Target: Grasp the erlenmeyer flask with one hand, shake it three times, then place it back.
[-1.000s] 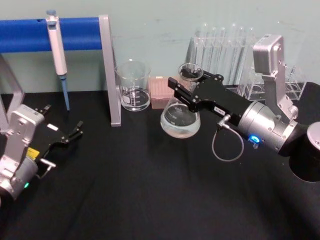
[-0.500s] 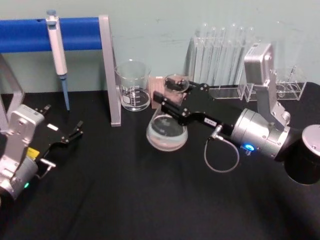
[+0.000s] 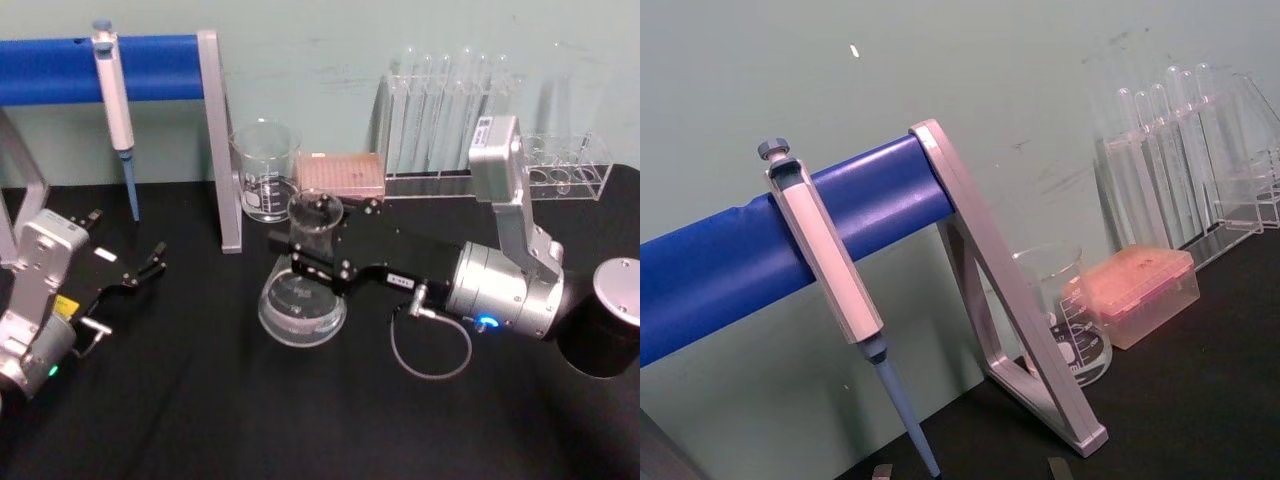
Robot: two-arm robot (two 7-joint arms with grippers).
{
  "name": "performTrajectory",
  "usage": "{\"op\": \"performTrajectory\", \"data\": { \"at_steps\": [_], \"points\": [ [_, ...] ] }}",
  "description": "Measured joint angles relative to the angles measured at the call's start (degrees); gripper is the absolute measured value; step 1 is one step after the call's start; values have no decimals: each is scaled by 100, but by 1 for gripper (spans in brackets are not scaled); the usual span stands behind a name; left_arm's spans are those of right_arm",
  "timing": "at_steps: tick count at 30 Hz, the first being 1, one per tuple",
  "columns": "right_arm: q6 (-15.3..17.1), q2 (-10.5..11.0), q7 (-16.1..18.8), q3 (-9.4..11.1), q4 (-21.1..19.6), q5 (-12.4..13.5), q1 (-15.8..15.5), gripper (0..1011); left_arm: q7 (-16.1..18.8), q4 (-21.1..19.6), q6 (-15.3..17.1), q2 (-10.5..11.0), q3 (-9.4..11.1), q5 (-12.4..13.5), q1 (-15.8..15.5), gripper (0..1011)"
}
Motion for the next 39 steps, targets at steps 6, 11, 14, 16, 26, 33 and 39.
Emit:
{"op": "performTrajectory", "data": {
  "at_steps": [6, 11, 14, 16, 26, 33, 39],
  "points": [
    [-105, 105, 274, -179, -27, 91, 59, 447, 0, 0, 0, 0, 0, 0, 0, 1001],
    [-158, 184, 413, -291, -47, 150, 107, 447, 0, 0, 0, 0, 0, 0, 0, 1001],
    [-182, 219, 464, -335, -50, 179, 130, 447, 0, 0, 0, 0, 0, 0, 0, 1001],
    [-201, 248, 504, -376, -50, 197, 153, 447, 0, 0, 0, 0, 0, 0, 0, 1001],
    [-311, 349, 708, -550, -6, 288, 263, 447, 0, 0, 0, 0, 0, 0, 0, 1001],
    [-365, 385, 791, -620, 23, 316, 311, 447, 0, 0, 0, 0, 0, 0, 0, 1001],
    [-388, 378, 768, -657, 62, 334, 342, 447, 0, 0, 0, 0, 0, 0, 0, 1001]
  ]
}}
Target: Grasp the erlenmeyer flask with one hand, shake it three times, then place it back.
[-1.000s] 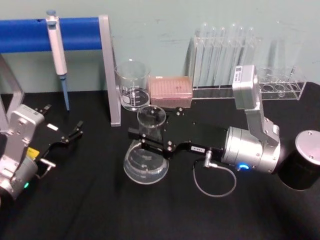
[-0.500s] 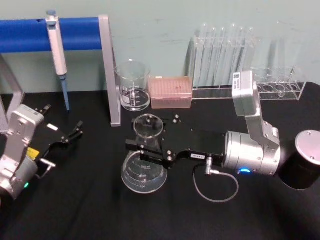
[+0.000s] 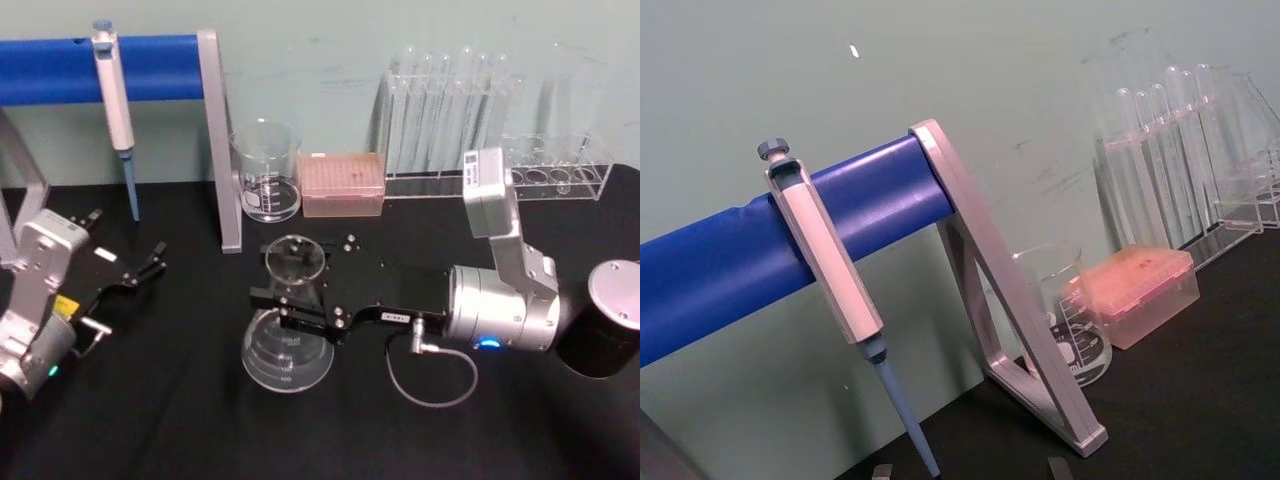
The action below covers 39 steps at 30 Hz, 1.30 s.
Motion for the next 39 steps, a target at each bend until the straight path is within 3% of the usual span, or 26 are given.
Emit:
{"op": "performTrajectory", "data": {
  "at_steps": [9, 16, 39],
  "points": [
    [43, -142, -544, 166, 52, -13, -87, 446, 0, 0, 0, 0, 0, 0, 0, 1001],
    [134, -310, -1160, 434, 127, -119, -191, 447, 0, 0, 0, 0, 0, 0, 0, 1001],
    [564, -792, -3229, 1235, 216, -1007, -562, 447, 0, 0, 0, 0, 0, 0, 0, 1001]
  ]
}}
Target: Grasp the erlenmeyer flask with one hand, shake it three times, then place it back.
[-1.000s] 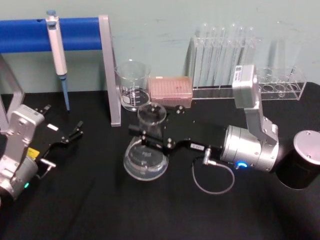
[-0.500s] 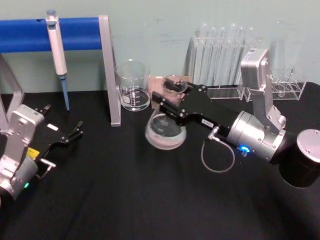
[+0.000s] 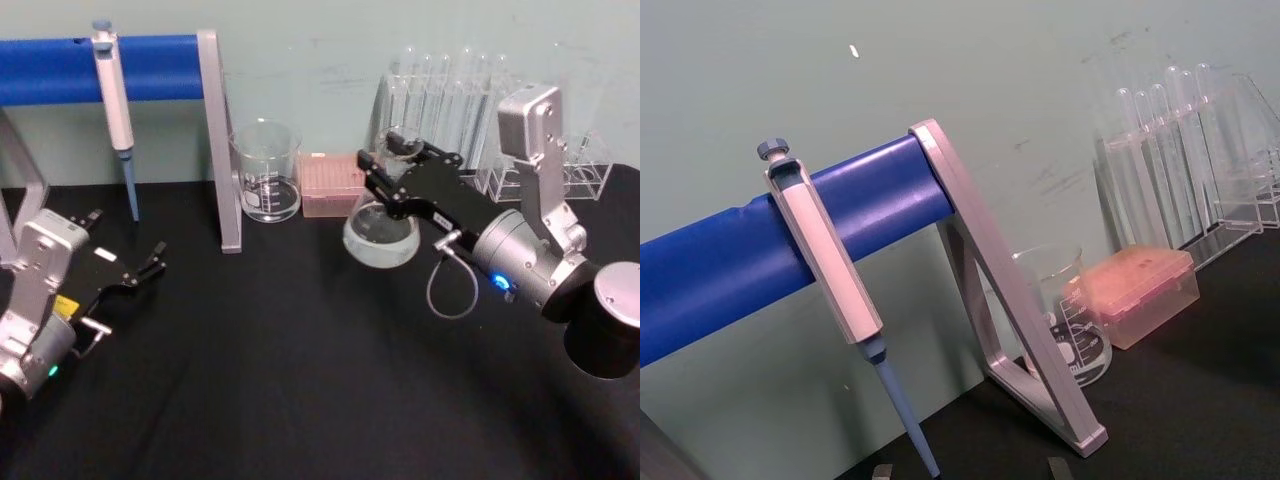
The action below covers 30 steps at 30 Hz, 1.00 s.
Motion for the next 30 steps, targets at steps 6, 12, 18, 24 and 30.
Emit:
{"op": "performTrajectory", "data": {
  "at_steps": [6, 12, 18, 24, 30],
  "points": [
    [92, -115, -372, 166, 23, -173, -64, 447, 0, 0, 0, 0, 0, 0, 0, 1001],
    [155, -243, -746, 352, 58, -367, -126, 447, 0, 0, 0, 0, 0, 0, 0, 1001],
    [218, -371, -1012, 504, 113, -515, -166, 447, 0, 0, 0, 0, 0, 0, 0, 1001],
    [268, -504, -1195, 633, 171, -619, -183, 446, 0, 0, 0, 0, 0, 0, 0, 1001],
    [297, -596, -1211, 719, 210, -678, -188, 447, 0, 0, 0, 0, 0, 0, 0, 1001]
  ]
}}
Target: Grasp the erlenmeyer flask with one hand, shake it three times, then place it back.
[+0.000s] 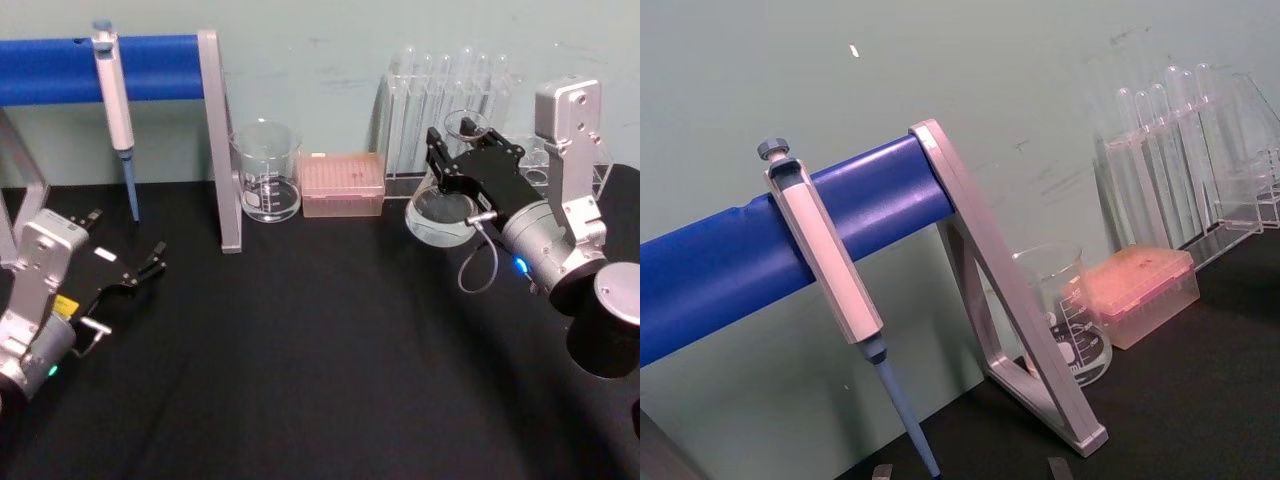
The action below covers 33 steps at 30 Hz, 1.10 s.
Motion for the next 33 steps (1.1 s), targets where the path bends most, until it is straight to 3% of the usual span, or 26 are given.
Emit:
{"op": "performTrajectory", "data": {
  "at_steps": [8, 17, 27, 29, 33],
  "points": [
    [8, -79, 106, 48, 41, -65, 7, 447, 0, 0, 0, 0, 0, 0, 0, 1001],
    [-6, -115, 586, -6, 44, -72, 29, 447, 0, 0, 0, 0, 0, 0, 0, 1001],
    [-185, -49, 1637, -214, 7, 74, 66, 447, 0, 0, 0, 0, 0, 0, 0, 1001],
    [-194, -36, 1711, -237, 4, 93, 70, 447, 0, 0, 0, 0, 0, 0, 0, 1001],
    [-299, 106, 2281, -428, -22, 247, 114, 447, 0, 0, 0, 0, 0, 0, 0, 1001]
  ]
}}
